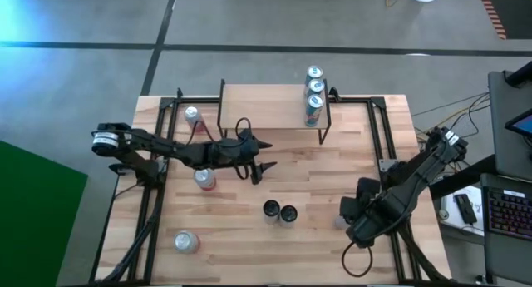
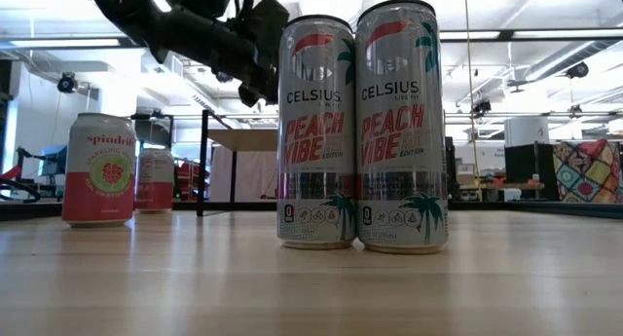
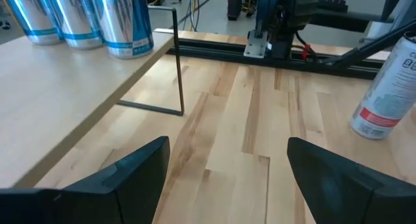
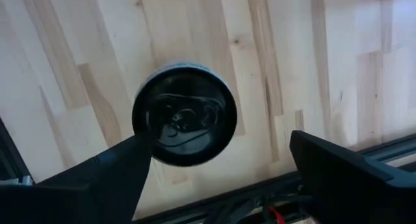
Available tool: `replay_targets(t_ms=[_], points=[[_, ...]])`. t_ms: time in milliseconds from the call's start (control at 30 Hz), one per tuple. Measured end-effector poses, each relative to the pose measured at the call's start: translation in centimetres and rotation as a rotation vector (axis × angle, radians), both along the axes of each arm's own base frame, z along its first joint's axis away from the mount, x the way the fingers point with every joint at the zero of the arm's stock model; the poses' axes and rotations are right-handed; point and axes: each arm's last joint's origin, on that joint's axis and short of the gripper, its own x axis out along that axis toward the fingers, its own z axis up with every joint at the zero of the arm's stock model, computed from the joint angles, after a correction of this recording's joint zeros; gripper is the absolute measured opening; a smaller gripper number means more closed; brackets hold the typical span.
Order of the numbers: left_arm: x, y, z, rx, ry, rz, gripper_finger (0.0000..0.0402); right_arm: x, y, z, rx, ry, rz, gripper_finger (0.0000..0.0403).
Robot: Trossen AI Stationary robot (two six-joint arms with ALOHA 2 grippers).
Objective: Place canned beverage on shelf
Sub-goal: Put the right white pink soda can on the shelf
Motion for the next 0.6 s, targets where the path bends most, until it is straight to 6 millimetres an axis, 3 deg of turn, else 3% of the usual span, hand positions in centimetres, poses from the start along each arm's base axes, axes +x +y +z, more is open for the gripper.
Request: replay_targets(t_ms=[367,600], points=[[-0.2,0.0,0.7,0.005,-0.027,0.005,0.0297,-1.1,-0.9,1.7,0.056,-0.102,-0.027,0.0345],[-0.2,0.0,0.6,0.006,-0.026,0.005,0.0297,-0.6,-0.4,0.3,0.109,-0.154,0.017,0.0345]])
